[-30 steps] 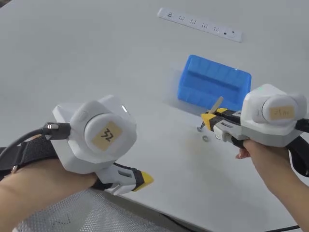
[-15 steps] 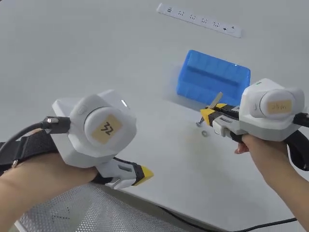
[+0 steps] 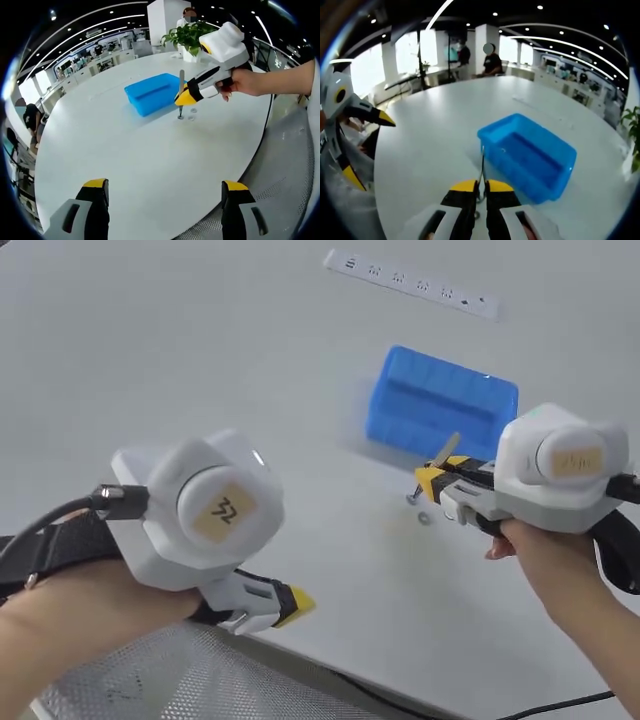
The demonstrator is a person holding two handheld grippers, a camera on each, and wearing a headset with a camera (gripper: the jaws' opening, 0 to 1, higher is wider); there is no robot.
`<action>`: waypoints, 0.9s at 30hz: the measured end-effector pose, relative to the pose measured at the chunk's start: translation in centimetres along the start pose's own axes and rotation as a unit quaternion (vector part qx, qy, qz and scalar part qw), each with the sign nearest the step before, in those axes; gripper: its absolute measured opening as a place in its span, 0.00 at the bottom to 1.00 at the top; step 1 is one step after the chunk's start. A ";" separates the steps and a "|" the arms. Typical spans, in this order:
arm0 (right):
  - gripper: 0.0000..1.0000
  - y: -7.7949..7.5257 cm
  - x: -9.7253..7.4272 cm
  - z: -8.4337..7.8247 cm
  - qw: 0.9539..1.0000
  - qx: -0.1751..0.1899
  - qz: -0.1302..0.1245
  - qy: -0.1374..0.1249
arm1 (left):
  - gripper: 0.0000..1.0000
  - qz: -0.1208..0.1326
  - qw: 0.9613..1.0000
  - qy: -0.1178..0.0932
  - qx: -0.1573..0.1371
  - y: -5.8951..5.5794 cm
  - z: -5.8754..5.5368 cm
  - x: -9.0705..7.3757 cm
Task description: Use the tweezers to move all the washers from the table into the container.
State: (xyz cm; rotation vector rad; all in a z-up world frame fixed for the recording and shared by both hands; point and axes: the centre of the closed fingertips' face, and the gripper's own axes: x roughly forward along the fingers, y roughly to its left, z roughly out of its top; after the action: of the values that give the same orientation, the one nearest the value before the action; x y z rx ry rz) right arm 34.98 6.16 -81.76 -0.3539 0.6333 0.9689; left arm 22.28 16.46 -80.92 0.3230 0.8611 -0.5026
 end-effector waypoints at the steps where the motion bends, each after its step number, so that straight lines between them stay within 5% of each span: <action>1: 0.03 0.0 0.0 0.0 1.000 0.001 0.000 0.002 | 0.96 0.000 1.000 0.000 0.000 0.0 0.0 0.0; 15: 0.03 0.0 0.0 0.2 1.000 -0.002 0.011 0.006 | 0.95 0.001 1.000 0.004 0.007 0.0 0.0 -0.2; 27: 0.03 -0.5 -2.0 4.8 0.999 -0.010 0.001 -0.043 | 0.95 0.000 1.000 0.009 0.009 0.0 -0.3 0.0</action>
State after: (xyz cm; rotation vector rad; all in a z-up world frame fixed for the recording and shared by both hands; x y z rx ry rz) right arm 36.25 7.23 -76.81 -0.3280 0.5463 0.9880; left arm 22.12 16.56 -81.11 0.3452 0.8748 -0.5074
